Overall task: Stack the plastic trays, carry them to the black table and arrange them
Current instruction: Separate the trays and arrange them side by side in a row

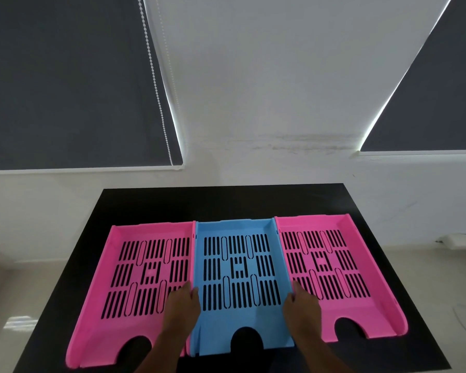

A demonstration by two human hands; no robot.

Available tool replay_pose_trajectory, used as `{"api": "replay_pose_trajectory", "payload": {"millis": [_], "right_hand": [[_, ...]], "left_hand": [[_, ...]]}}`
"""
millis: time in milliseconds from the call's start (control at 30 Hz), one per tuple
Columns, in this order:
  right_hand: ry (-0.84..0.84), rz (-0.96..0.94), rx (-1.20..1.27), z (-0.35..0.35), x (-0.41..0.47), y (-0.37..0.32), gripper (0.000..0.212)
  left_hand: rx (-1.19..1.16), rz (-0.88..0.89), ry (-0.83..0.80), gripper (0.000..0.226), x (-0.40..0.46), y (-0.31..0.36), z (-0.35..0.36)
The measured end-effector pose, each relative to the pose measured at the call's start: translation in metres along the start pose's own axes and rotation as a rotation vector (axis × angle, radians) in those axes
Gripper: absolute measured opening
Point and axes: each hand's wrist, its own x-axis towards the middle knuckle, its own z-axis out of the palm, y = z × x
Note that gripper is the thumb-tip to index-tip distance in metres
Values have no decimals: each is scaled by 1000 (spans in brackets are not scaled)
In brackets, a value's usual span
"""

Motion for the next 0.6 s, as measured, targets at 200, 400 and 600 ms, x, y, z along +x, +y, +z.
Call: {"api": "replay_pose_trajectory", "payload": {"millis": [200,400,600], "right_hand": [[-9,14,-7,0,25,-6,39],[4,19,-38,2,60,-17,32],[6,44,-46,6,97,-31,30]], "left_hand": [[14,14,-3,24,29,13,1],[3,30,-9,25,67,27,2],[-32,24,-11,27,108,44,2]]}}
